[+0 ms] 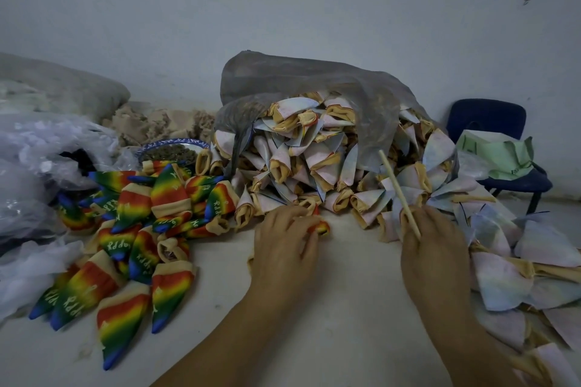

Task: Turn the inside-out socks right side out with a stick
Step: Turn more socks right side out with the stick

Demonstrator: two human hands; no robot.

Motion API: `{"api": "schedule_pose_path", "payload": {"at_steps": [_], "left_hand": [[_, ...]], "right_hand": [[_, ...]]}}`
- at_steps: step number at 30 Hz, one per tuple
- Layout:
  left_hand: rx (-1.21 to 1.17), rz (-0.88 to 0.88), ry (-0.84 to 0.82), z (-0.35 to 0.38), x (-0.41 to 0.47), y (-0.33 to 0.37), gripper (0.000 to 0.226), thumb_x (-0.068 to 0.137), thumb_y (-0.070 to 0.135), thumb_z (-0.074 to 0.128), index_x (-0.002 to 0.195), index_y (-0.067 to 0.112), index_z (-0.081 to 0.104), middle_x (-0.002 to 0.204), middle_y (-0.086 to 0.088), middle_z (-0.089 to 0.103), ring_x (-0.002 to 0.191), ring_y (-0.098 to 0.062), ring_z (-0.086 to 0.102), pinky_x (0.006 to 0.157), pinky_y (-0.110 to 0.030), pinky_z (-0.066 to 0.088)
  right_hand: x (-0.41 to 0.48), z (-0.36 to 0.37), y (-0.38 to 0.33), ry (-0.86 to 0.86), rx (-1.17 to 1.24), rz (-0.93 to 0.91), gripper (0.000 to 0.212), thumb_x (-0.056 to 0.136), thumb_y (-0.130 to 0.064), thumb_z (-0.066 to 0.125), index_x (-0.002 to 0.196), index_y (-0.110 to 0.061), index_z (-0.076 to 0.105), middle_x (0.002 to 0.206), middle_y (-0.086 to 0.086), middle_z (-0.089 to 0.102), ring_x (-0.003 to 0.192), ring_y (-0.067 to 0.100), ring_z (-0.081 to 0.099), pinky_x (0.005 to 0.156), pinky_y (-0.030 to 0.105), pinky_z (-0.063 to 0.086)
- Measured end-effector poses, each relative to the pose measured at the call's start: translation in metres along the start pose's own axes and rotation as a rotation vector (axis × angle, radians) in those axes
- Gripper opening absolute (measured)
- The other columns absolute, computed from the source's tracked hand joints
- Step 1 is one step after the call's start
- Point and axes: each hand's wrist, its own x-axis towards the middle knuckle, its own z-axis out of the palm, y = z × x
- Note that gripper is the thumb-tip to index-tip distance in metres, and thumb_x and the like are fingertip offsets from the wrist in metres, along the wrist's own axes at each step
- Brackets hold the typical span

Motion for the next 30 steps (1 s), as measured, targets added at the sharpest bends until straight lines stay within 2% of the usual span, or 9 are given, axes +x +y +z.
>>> {"api": "schedule_pose_path", "payload": {"at_steps": [3, 7, 10, 13, 16, 18, 23, 27, 30], "left_hand": [[-0.045, 0.034, -0.008, -0.002, 0.0, 0.006, 0.037, 0.099, 0.042, 0.044, 0.116, 0.023, 0.07, 0.124, 0.007, 0.06, 0.122, -0.013, 0.047, 0.101, -0.033, 0.036], [-0.253, -0.067, -0.167, -0.002, -0.003, 0.013, 0.051, 0.096, 0.066, 0.034, 0.124, 0.036, 0.064, 0.126, 0.019, 0.056, 0.12, -0.001, 0.046, 0.1, -0.022, 0.038], [-0.522, -0.2, -0.177, -0.003, -0.003, 0.017, 0.035, 0.091, 0.059, 0.046, 0.119, 0.047, 0.063, 0.117, 0.027, 0.061, 0.111, 0.003, 0.055, 0.094, -0.02, 0.045], [-0.718, -0.336, -0.173, -0.007, 0.0, 0.014, 0.035, 0.09, 0.05, 0.059, 0.123, 0.042, 0.065, 0.124, 0.015, 0.066, 0.116, 0.001, 0.059, 0.101, -0.028, 0.048], [-0.765, -0.404, -0.137, -0.009, 0.001, 0.013, 0.028, 0.092, 0.037, 0.063, 0.12, 0.04, 0.067, 0.12, 0.008, 0.07, 0.103, 0.007, 0.062, 0.095, -0.025, 0.052], [-0.696, -0.409, -0.105, -0.008, 0.001, 0.012, 0.029, 0.093, 0.035, 0.061, 0.121, 0.035, 0.068, 0.12, 0.008, 0.07, 0.103, 0.006, 0.061, 0.094, -0.02, 0.048], [-0.712, -0.514, -0.072, -0.008, 0.003, 0.016, 0.02, 0.096, 0.031, 0.061, 0.097, 0.05, 0.068, 0.083, 0.034, 0.068, 0.086, 0.02, 0.058, 0.068, 0.002, 0.041], [-0.734, -0.506, -0.059, -0.01, 0.003, 0.021, 0.04, 0.096, 0.033, 0.06, 0.07, 0.063, 0.066, 0.079, 0.045, 0.062, 0.084, 0.024, 0.055, 0.067, 0.003, 0.04], [-0.75, -0.465, -0.049, -0.006, 0.001, 0.025, 0.04, 0.095, 0.034, 0.06, 0.074, 0.068, 0.066, 0.083, 0.039, 0.066, 0.085, 0.02, 0.058, 0.067, 0.001, 0.041]], "right_hand": [[-0.007, -0.005, -0.019, 0.093, 0.254, -0.068, 0.067, 0.089, -0.044, 0.019, 0.126, -0.004, 0.058, 0.136, 0.012, 0.05, 0.127, 0.031, 0.04, 0.105, 0.042, 0.031], [-0.022, 0.007, -0.038, -0.023, 0.331, -0.261, 0.052, 0.097, -0.039, 0.025, 0.134, -0.014, 0.052, 0.143, -0.003, 0.042, 0.134, 0.007, 0.029, 0.108, 0.024, 0.027], [-0.03, 0.012, -0.05, -0.119, 0.43, -0.41, 0.047, 0.1, -0.04, 0.029, 0.137, -0.018, 0.049, 0.142, -0.009, 0.041, 0.128, -0.008, 0.03, 0.101, 0.001, 0.023], [-0.035, 0.018, -0.054, -0.168, 0.529, -0.486, 0.039, 0.1, -0.033, 0.035, 0.138, -0.029, 0.041, 0.143, -0.018, 0.036, 0.132, -0.006, 0.032, 0.106, 0.009, 0.027], [-0.034, 0.019, -0.052, -0.23, 0.626, -0.422, 0.041, 0.099, -0.037, 0.032, 0.135, -0.027, 0.049, 0.142, -0.023, 0.038, 0.133, -0.002, 0.036, 0.106, 0.019, 0.036], [-0.032, 0.017, -0.051, -0.226, 0.736, -0.352, 0.042, 0.098, -0.035, 0.034, 0.125, -0.018, 0.061, 0.13, -0.031, 0.048, 0.125, -0.009, 0.042, 0.1, 0.01, 0.035], [-0.031, 0.014, -0.051, -0.27, 1.075, -0.082, 0.03, 0.097, -0.045, 0.034, 0.104, -0.033, 0.061, 0.105, -0.025, 0.065, 0.099, 0.001, 0.065, 0.082, 0.014, 0.05], [-0.028, 0.017, -0.051, -0.139, 0.911, -0.098, 0.025, 0.098, -0.045, 0.034, 0.107, -0.039, 0.056, 0.114, -0.018, 0.053, 0.106, -0.003, 0.054, 0.084, 0.011, 0.044], [-0.031, 0.019, -0.057, -0.166, 0.821, -0.13, 0.03, 0.089, -0.061, 0.031, 0.113, -0.053, 0.047, 0.116, -0.019, 0.035, 0.108, -0.008, 0.044, 0.086, 0.002, 0.036]]}}
